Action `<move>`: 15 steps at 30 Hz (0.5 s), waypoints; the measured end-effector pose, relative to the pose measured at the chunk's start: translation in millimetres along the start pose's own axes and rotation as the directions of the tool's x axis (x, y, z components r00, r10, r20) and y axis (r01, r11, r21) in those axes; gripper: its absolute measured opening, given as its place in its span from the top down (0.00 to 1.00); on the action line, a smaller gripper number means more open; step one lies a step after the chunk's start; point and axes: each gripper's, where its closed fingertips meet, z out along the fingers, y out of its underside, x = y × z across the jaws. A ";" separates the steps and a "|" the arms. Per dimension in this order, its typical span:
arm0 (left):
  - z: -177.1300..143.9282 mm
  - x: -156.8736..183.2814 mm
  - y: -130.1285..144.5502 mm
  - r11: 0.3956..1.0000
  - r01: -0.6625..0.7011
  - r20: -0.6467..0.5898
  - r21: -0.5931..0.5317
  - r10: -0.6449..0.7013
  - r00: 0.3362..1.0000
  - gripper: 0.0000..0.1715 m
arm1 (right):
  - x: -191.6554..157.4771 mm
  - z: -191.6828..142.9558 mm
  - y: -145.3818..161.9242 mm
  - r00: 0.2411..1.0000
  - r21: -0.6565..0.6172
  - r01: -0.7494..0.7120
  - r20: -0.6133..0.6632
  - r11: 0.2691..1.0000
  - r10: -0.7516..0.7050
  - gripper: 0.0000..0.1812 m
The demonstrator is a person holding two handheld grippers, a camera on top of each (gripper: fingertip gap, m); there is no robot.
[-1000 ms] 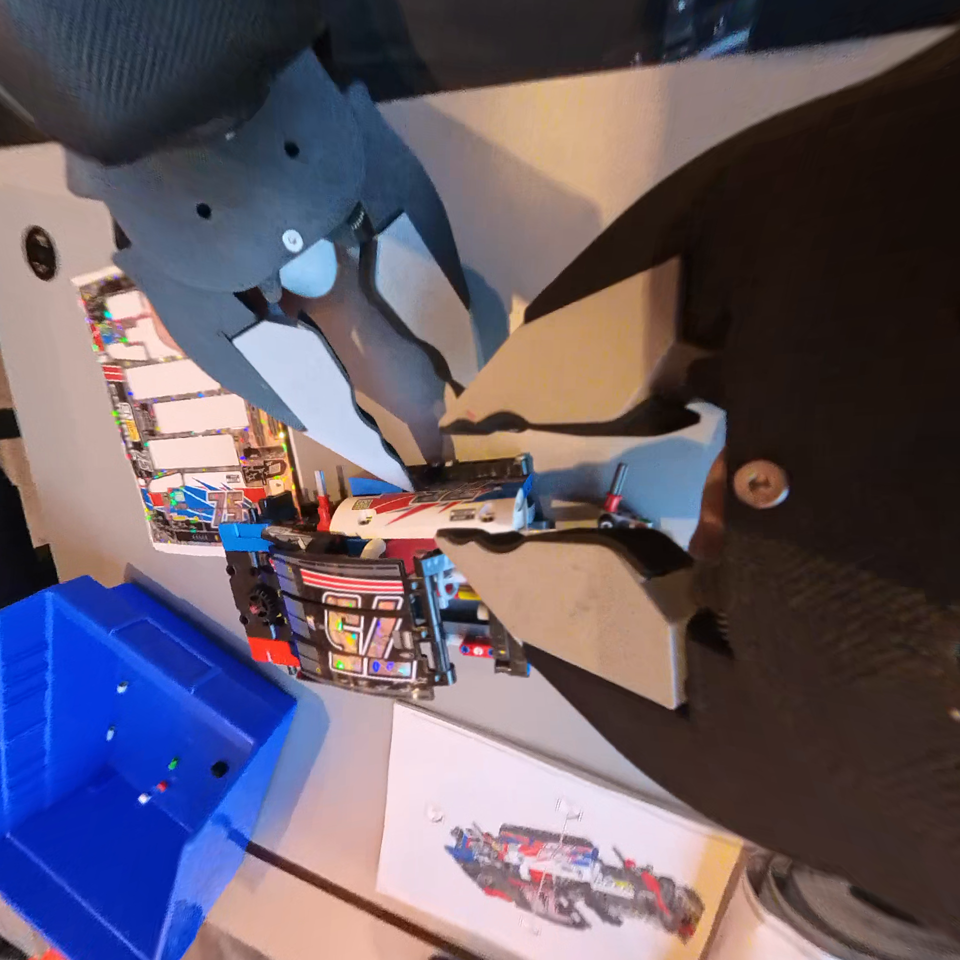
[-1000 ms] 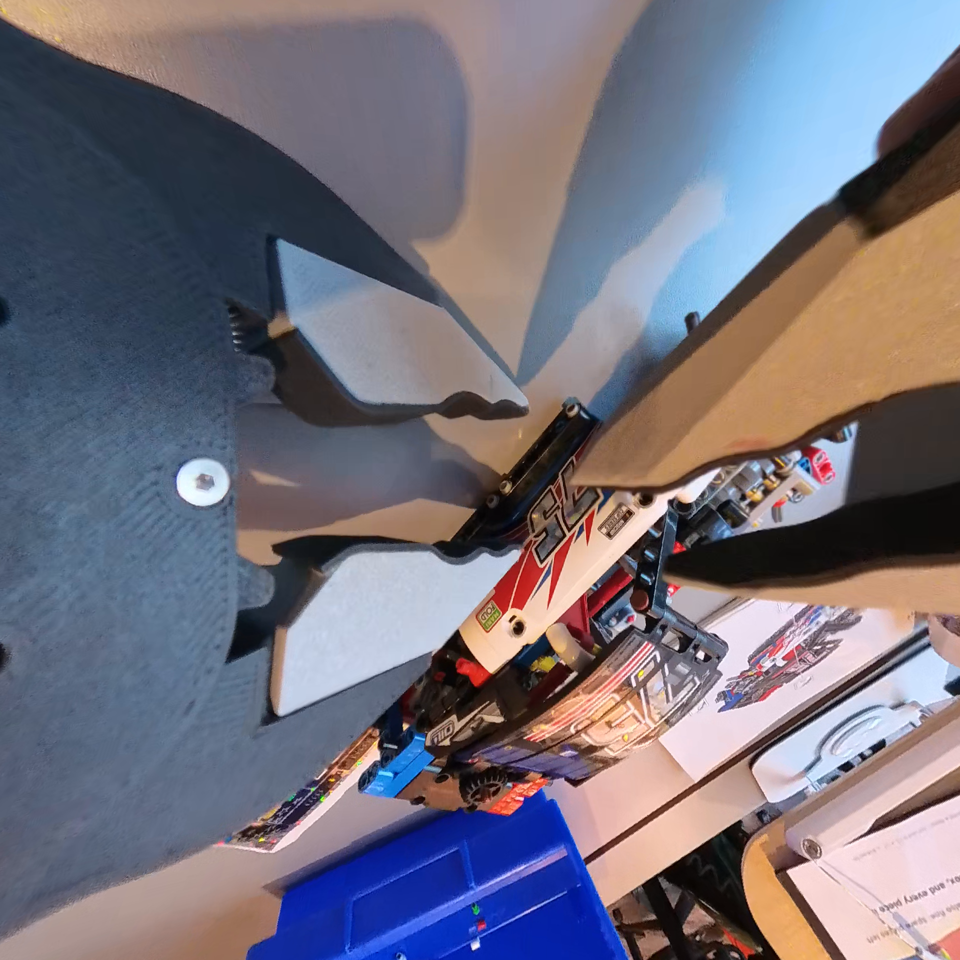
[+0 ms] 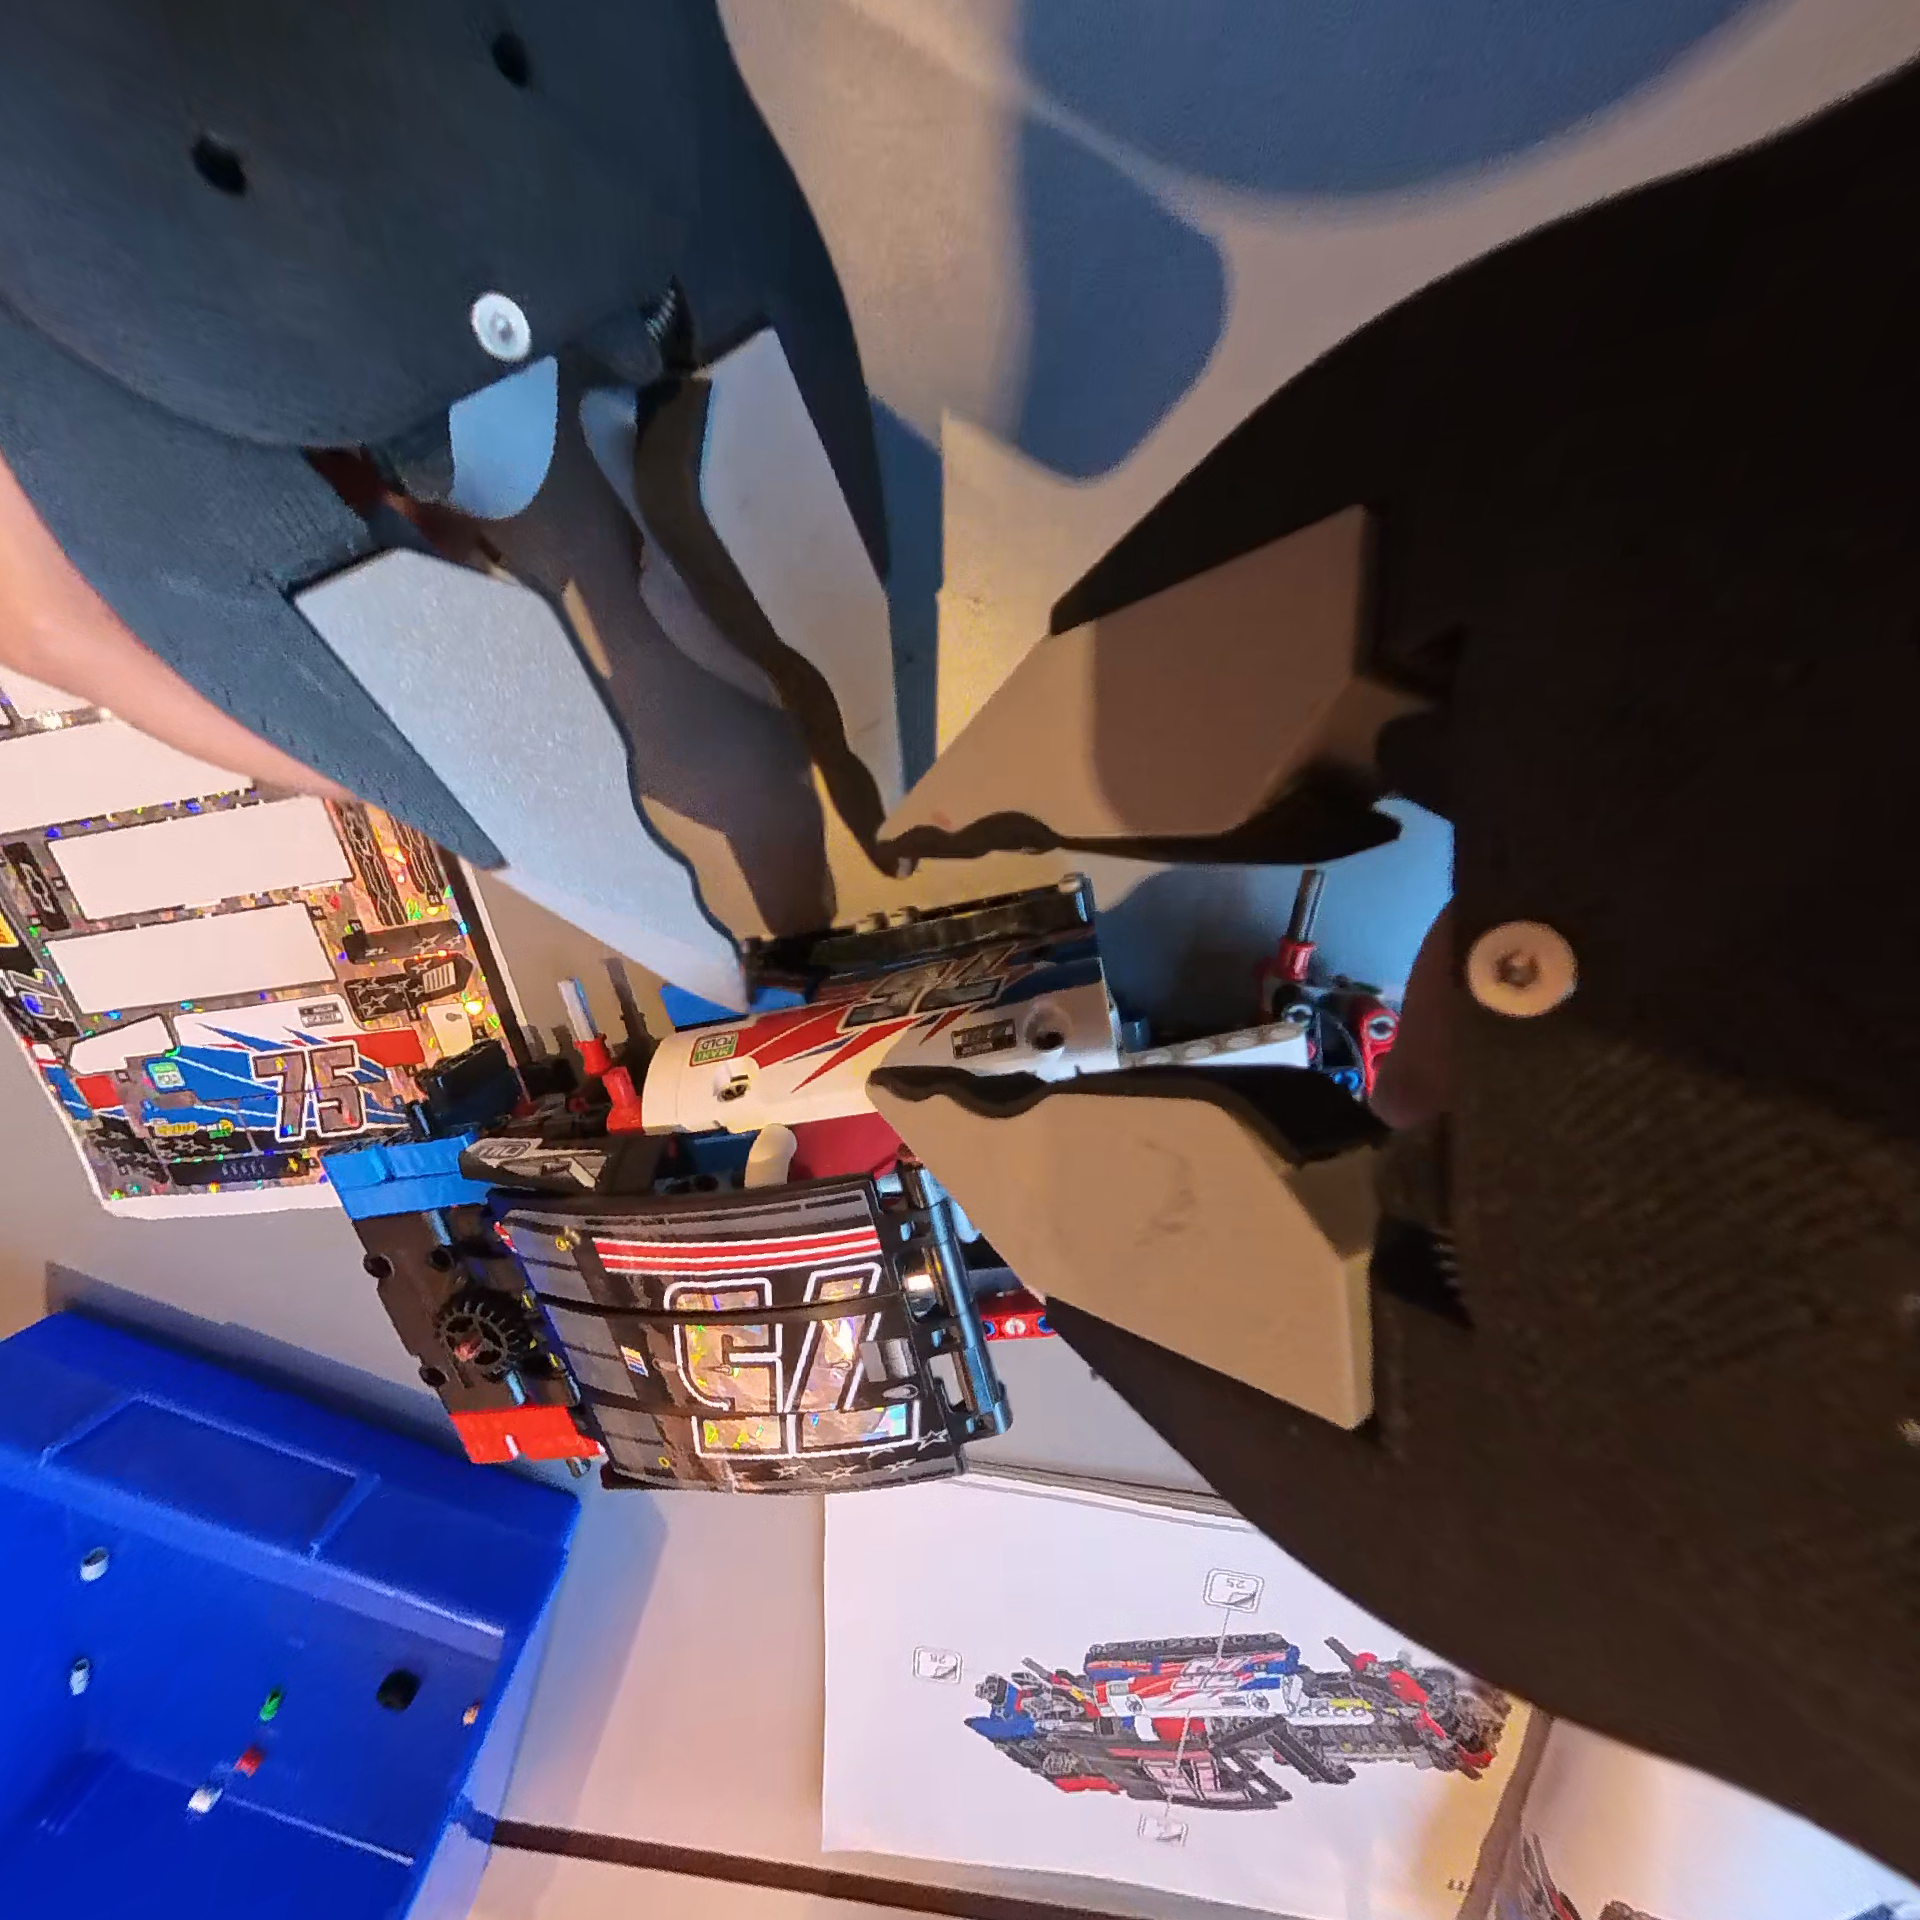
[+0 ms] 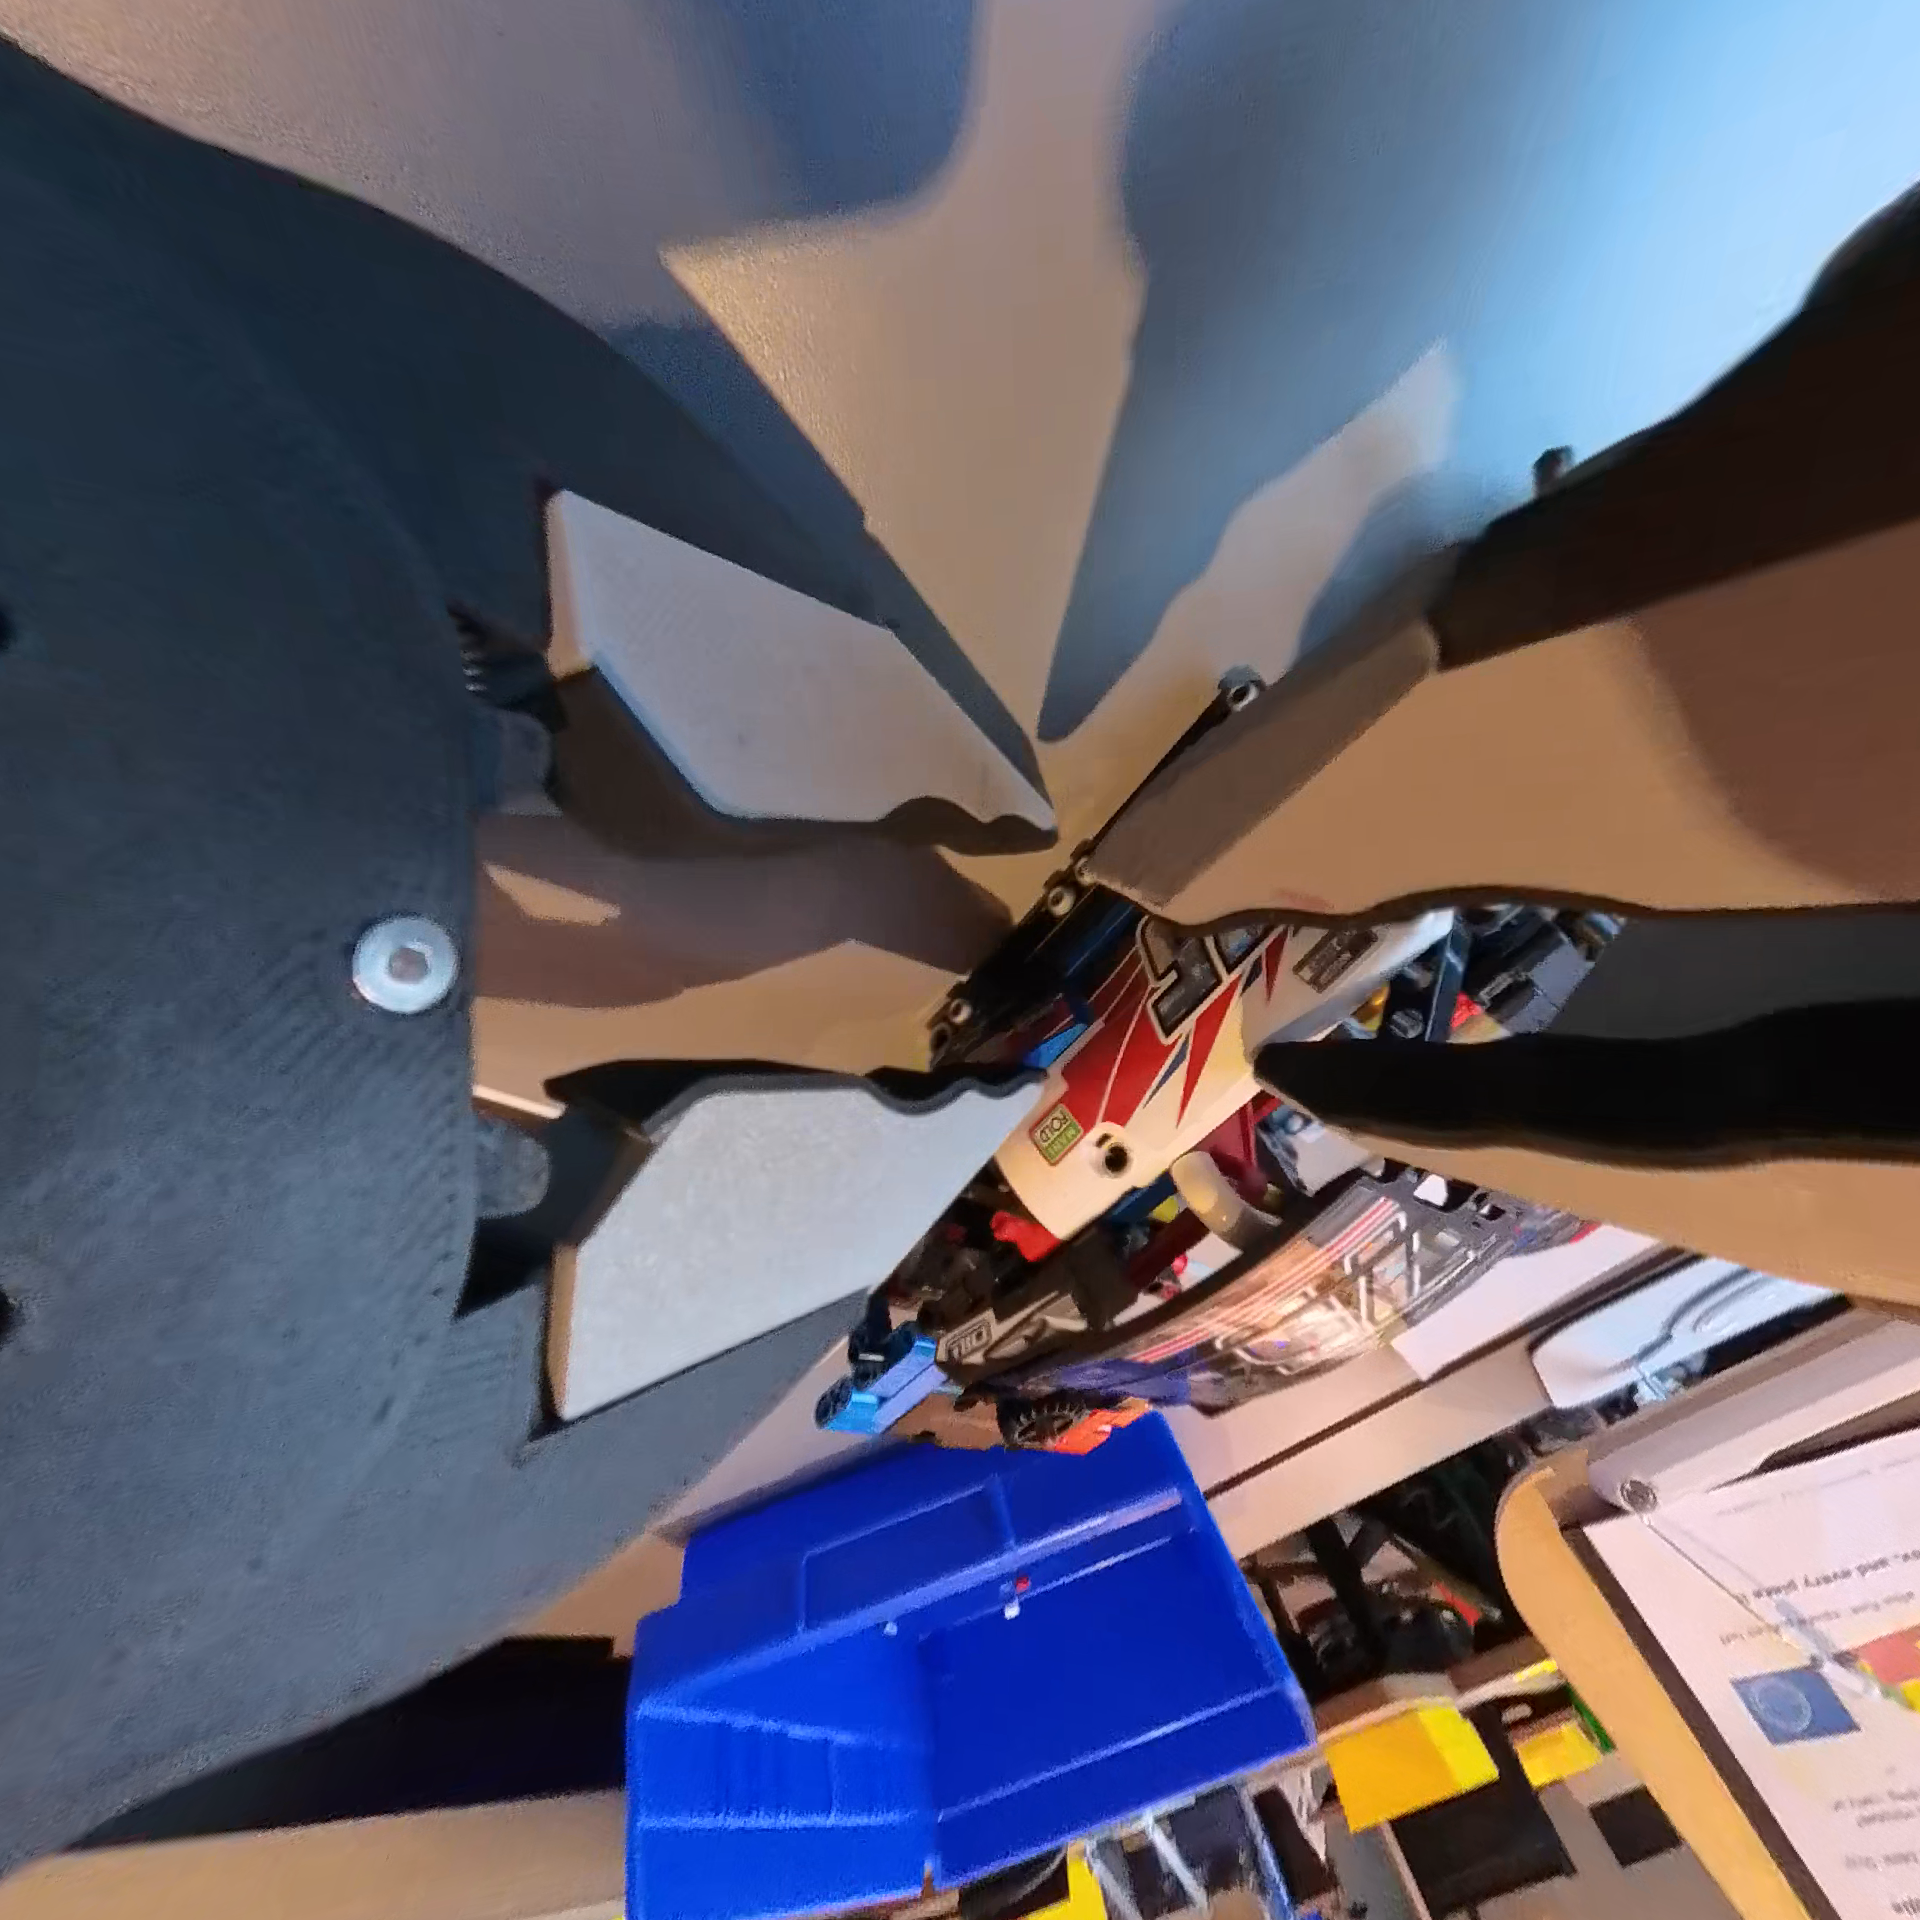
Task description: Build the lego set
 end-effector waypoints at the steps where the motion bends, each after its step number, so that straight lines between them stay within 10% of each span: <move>1: -0.5 0.1 0.2 1.000 0.010 -0.007 0.004 -0.010 1.000 0.78 | 1.3 0.3 0.3 1.000 -0.004 0.009 -0.018 1.000 -0.009 0.77; 15: -35.1 18.3 8.3 0.995 0.067 -0.032 0.072 -0.065 0.997 0.70 | 6.8 -20.4 3.0 0.990 0.121 -0.086 0.126 0.989 0.070 0.81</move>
